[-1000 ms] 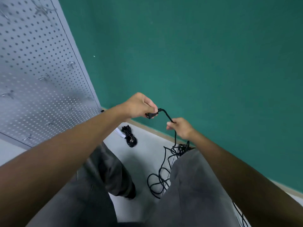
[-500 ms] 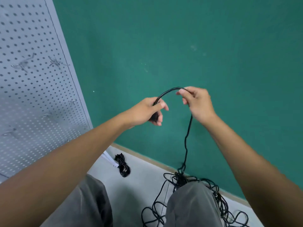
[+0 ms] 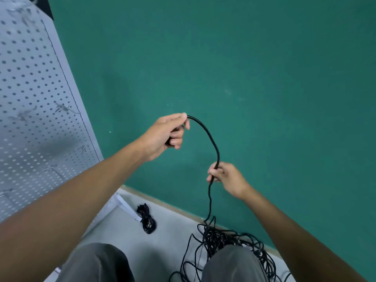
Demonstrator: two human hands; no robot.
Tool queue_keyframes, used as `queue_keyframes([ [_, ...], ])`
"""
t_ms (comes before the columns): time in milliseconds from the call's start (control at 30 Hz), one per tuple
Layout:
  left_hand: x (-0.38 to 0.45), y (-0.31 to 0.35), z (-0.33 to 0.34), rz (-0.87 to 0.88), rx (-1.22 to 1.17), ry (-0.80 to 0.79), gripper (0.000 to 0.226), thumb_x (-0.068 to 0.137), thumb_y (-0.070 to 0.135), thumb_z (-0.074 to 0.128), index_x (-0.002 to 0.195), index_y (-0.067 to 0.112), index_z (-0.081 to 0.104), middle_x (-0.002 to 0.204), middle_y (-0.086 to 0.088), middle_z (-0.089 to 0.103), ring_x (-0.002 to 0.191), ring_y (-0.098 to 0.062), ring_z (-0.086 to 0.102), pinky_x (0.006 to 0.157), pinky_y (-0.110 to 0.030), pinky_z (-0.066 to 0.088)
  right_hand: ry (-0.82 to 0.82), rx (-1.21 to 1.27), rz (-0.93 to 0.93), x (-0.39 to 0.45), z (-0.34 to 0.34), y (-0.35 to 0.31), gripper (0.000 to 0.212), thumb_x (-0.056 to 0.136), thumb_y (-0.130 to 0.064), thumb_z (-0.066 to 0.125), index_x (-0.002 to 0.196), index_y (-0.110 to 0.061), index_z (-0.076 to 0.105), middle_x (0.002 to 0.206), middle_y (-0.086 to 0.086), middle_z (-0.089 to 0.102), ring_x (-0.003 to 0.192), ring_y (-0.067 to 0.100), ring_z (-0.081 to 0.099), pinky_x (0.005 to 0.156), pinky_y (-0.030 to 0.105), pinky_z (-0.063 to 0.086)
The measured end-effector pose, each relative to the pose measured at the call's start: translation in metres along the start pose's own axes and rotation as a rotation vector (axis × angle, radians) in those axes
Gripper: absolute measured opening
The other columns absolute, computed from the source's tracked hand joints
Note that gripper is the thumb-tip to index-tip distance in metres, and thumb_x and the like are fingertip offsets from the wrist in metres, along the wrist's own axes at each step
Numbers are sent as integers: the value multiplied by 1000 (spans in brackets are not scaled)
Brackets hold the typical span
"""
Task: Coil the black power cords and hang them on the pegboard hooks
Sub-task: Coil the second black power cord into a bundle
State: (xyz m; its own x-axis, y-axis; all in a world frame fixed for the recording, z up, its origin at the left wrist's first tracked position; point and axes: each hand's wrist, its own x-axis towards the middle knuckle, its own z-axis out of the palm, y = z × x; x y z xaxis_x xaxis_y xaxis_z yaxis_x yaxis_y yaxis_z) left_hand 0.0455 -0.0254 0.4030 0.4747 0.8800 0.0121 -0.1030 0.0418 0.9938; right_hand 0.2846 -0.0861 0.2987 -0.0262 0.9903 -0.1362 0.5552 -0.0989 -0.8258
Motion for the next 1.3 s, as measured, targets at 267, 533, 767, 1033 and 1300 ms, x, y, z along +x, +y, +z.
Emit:
queue_keyframes([
  [267, -54, -59, 26, -2, -2, -23, 48, 112, 35, 33, 102, 4, 67, 60, -5, 50, 56, -21, 53, 61, -28, 47, 350, 350, -301, -63, -24, -80, 14, 104, -3, 50, 102, -12, 61, 66, 2, 65, 49, 13, 53, 57, 22, 49],
  [533, -80, 41, 63, 209, -316, 46, 43, 111, 39, 37, 78, 13, 48, 56, 3, 34, 48, -13, 35, 53, -24, 38, 460, 314, -620, -111, -90, -247, 14, 104, -11, 56, 111, -2, 63, 69, 0, 70, 49, 13, 50, 56, 22, 47],
  [767, -102, 164, 65, 386, -275, 140, 44, 111, 40, 40, 75, 15, 44, 58, 1, 32, 49, -15, 31, 56, -27, 35, 514, 325, -699, -138, -126, -340, 14, 103, -11, 55, 104, -7, 69, 72, 2, 68, 50, 12, 46, 59, 23, 44],
  [1033, -149, 200, 61, 484, -278, 146, 43, 111, 39, 41, 76, 14, 46, 55, 1, 36, 47, -14, 35, 56, -26, 38, 484, 276, -790, -182, -127, -392, 22, 104, -21, 55, 109, -7, 71, 82, 3, 75, 58, 15, 50, 69, 27, 50],
  [1300, -226, 97, 46, 343, -533, 97, 40, 106, 41, 46, 74, 18, 51, 61, 3, 33, 51, -13, 35, 57, -24, 43, 327, 249, -486, -188, -40, -263, 20, 107, -16, 49, 115, -9, 66, 80, 1, 76, 62, 18, 61, 69, 27, 57],
])
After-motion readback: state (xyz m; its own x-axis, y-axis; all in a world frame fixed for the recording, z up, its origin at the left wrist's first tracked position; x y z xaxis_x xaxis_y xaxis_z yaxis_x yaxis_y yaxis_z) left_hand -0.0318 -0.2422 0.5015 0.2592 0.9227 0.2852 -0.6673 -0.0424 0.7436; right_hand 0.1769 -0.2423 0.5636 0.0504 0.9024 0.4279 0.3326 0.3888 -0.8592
